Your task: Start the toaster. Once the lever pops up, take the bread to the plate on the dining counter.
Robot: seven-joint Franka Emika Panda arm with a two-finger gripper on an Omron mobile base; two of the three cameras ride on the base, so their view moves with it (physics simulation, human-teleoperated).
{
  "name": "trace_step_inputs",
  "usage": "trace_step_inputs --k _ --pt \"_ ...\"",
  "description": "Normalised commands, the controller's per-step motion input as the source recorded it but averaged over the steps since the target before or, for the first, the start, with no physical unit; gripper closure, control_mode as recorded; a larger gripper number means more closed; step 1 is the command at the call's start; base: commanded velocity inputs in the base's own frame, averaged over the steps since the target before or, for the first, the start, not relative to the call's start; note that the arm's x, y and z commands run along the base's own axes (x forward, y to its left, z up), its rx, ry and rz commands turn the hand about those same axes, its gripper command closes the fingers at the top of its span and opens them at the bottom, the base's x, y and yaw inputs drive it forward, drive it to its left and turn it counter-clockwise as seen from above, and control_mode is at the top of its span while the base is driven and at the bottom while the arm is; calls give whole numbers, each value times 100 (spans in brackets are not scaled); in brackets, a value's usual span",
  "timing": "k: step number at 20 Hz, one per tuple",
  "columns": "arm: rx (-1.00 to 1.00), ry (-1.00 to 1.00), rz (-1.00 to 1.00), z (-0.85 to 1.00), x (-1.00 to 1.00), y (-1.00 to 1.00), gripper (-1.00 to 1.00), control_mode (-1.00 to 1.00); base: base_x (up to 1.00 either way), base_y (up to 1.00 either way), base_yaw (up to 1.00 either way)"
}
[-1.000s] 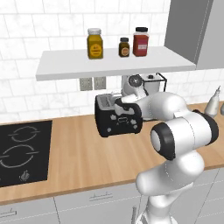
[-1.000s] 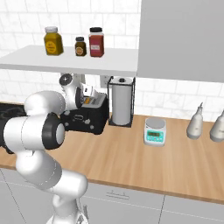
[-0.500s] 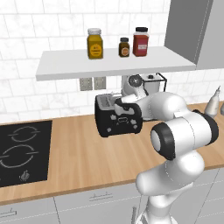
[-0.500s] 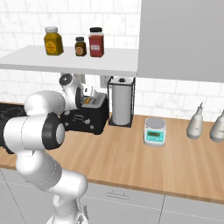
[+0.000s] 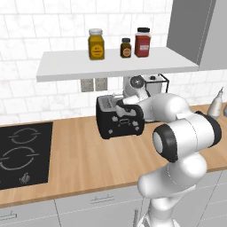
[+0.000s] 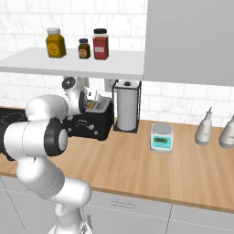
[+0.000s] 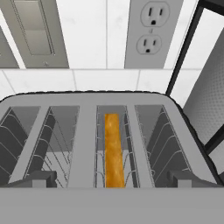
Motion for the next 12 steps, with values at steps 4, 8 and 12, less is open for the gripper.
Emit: trace_step_inputs --k 4,8,12 --pt "0 0 0 0 0 0 -100 -100 0 0 0" --pt "0 0 0 0 0 0 -100 -100 0 0 0" --pt "0 0 0 0 0 0 -100 -100 0 0 0"
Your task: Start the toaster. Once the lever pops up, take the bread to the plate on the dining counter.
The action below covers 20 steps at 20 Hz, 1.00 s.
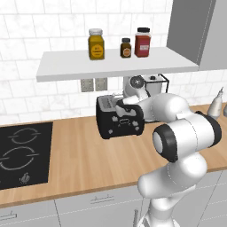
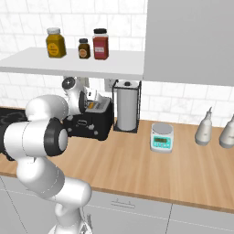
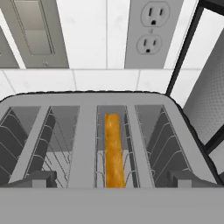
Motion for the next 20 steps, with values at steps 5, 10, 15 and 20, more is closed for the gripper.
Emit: trace_step_inputs --k 5,10,15,20 --pt "0 0 0 0 0 0 -100 -100 0 0 0" --pt "0 0 0 0 0 0 -100 -100 0 0 0" --pt "0 0 0 0 0 0 -100 -100 0 0 0" --pt "0 0 0 0 0 0 -100 -100 0 0 0"
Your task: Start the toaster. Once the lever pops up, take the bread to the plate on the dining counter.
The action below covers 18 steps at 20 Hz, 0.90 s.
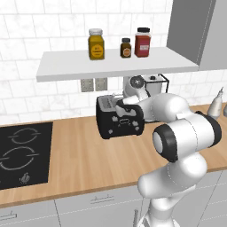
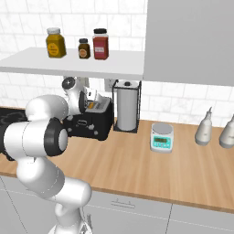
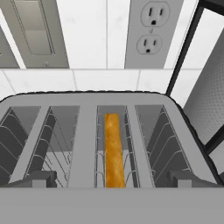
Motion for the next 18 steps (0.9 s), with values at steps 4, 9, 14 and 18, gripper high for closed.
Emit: trace_step_inputs --k 4,9,14,18 --pt "0 0 0 0 0 0 -100 -100 0 0 0" --pt "0 0 0 0 0 0 -100 -100 0 0 0" --pt "0 0 0 0 0 0 -100 -100 0 0 0" --pt "0 0 0 0 0 0 -100 -100 0 0 0"
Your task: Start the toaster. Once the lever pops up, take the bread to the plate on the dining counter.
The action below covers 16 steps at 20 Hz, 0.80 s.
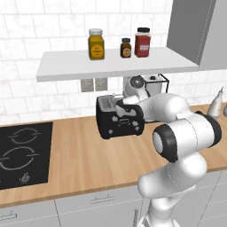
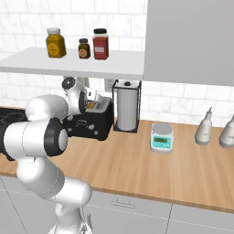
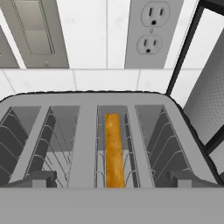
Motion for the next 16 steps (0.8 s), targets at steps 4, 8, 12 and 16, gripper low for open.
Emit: trace_step_inputs --k 4,8,12,16 --pt "0 0 0 0 0 0 -100 -100 0 0 0" --pt "0 0 0 0 0 0 -100 -100 0 0 0" --pt "0 0 0 0 0 0 -100 -100 0 0 0" --pt "0 0 0 0 0 0 -100 -100 0 0 0"
